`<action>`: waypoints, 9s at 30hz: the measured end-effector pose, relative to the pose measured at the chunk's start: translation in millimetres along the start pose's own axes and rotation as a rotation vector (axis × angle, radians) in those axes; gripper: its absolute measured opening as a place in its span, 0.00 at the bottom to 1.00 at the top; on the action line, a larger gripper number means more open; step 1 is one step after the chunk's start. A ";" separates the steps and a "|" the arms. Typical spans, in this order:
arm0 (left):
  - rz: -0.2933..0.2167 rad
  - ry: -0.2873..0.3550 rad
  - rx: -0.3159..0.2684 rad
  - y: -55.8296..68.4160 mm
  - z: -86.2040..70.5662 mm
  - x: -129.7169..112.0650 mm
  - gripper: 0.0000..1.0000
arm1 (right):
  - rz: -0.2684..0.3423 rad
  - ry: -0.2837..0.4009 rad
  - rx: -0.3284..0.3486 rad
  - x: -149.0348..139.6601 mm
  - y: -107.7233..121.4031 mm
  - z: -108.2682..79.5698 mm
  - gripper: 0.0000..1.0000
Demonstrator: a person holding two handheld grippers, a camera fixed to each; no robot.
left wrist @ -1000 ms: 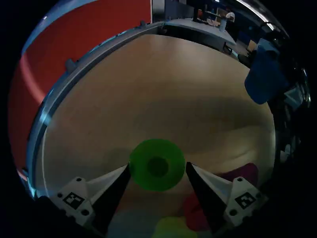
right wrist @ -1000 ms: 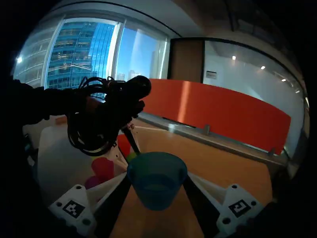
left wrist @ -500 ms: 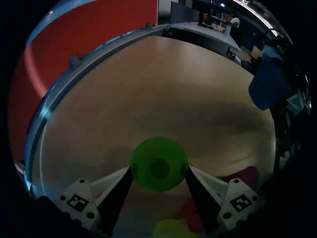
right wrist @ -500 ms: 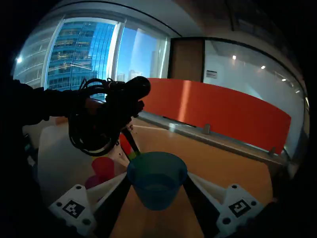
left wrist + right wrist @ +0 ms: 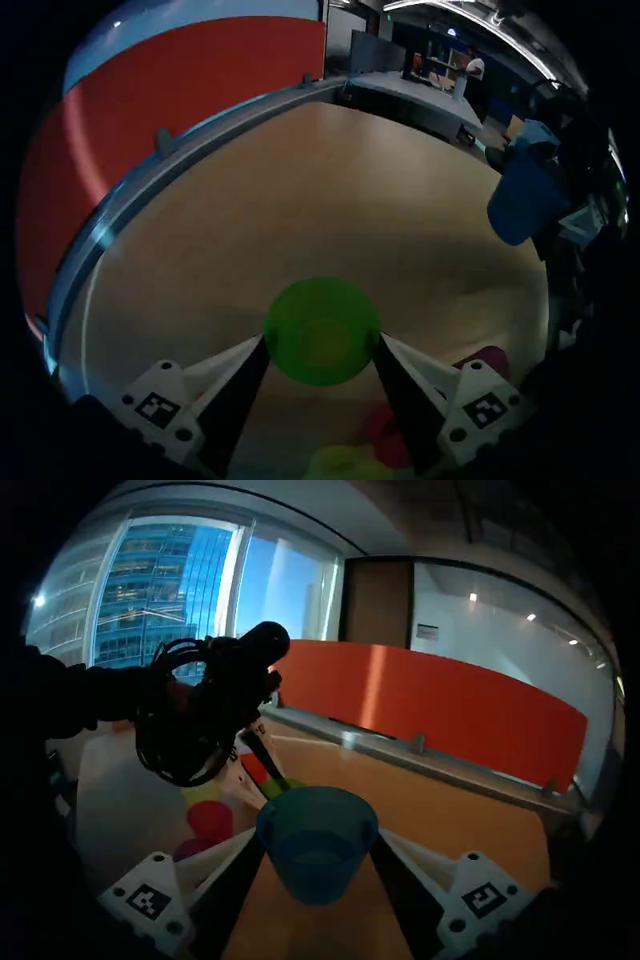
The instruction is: Pour water
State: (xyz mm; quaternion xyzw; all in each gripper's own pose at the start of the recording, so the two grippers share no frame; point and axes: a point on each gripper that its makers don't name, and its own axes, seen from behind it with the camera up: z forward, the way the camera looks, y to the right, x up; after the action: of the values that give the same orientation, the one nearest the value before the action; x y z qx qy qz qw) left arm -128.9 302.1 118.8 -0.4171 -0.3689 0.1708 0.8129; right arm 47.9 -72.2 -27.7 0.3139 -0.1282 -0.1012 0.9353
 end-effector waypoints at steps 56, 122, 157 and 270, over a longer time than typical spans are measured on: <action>-0.059 0.812 0.243 -13.4 -236.2 32.3 0.86 | -0.019 0.101 0.075 66.6 -65.3 22.1 0.90; -0.054 0.781 0.177 38.9 -226.4 -13.2 0.86 | -0.092 0.192 0.228 142.8 -108.3 73.3 0.90; -0.015 0.786 0.158 58.3 -216.6 -4.4 0.87 | -0.442 0.298 0.221 207.1 -115.3 85.4 0.90; 0.015 0.802 0.130 69.0 -217.8 13.6 0.86 | -1.317 0.338 -0.020 271.8 -108.8 104.0 0.90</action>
State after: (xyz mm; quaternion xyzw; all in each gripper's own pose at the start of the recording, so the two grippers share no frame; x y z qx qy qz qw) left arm 43.9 230.8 -13.2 -0.4013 -0.0079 0.0236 0.9156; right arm 261.8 -289.0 33.6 0.3293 0.2388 -0.6005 0.6884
